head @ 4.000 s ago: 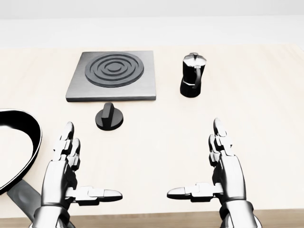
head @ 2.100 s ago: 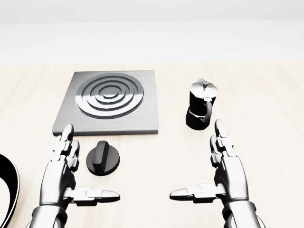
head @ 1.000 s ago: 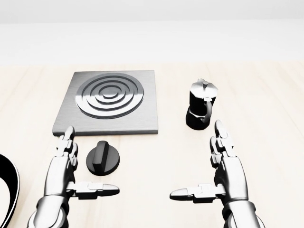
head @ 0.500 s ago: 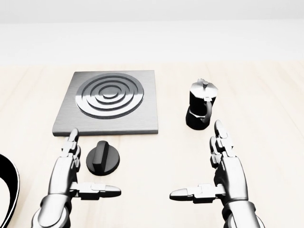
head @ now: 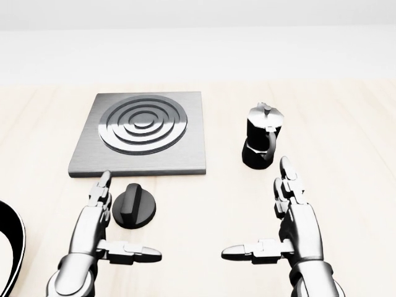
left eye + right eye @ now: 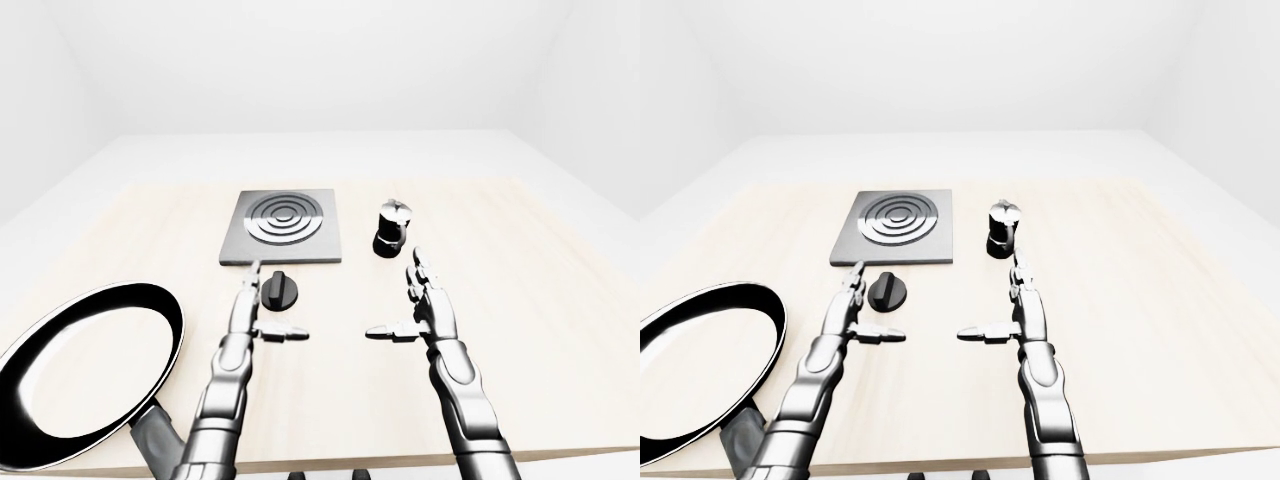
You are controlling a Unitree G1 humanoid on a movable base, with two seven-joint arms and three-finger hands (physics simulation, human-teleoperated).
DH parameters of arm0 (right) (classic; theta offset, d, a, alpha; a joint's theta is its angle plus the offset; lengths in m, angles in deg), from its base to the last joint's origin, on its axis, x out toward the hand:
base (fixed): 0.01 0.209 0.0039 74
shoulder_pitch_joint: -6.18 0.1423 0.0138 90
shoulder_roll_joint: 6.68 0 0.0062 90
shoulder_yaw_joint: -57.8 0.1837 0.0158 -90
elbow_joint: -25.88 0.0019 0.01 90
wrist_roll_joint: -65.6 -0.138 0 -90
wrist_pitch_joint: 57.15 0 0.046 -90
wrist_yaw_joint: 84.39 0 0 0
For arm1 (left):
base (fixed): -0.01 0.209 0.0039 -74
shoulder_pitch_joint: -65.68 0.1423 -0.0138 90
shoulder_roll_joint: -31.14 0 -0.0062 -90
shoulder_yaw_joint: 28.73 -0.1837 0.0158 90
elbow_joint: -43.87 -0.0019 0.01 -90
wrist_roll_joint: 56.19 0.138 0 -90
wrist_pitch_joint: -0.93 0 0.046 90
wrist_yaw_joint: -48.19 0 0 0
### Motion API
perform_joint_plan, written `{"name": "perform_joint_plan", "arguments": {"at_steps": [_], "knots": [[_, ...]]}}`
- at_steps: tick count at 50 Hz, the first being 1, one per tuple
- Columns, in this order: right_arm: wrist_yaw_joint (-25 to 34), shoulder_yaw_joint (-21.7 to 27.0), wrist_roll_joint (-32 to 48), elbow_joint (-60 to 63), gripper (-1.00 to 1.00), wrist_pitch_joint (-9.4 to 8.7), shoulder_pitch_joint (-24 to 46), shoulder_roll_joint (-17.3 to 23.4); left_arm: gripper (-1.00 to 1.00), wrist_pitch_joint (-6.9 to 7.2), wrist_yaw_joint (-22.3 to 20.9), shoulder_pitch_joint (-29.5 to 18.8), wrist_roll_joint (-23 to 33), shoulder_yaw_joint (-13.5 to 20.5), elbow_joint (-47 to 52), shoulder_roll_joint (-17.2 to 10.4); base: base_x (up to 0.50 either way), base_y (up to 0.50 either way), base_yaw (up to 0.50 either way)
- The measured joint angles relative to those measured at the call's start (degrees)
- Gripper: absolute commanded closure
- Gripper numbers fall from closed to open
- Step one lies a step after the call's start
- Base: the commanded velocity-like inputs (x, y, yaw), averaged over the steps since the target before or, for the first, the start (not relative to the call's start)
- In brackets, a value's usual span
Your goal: Turn on the stove.
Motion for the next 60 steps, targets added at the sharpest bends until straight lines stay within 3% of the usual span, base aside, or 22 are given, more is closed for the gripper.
{"name": "perform_joint_plan", "arguments": {"at_steps": [29,60], "knots": [[0.1,-0.1,0.1,0.0,-1.00,0.03,-0.1,0.0,-1.00,0.00,-1.5,0.4,1.2,-0.6,-0.8,0.3,0.00,0.00,0.00],[0.2,-0.2,0.2,0.0,-1.00,-0.13,-0.1,0.0,-1.00,-1.93,-5.1,3.3,4.2,-2.1,1.9,0.6,0.00,0.00,0.00]]}}
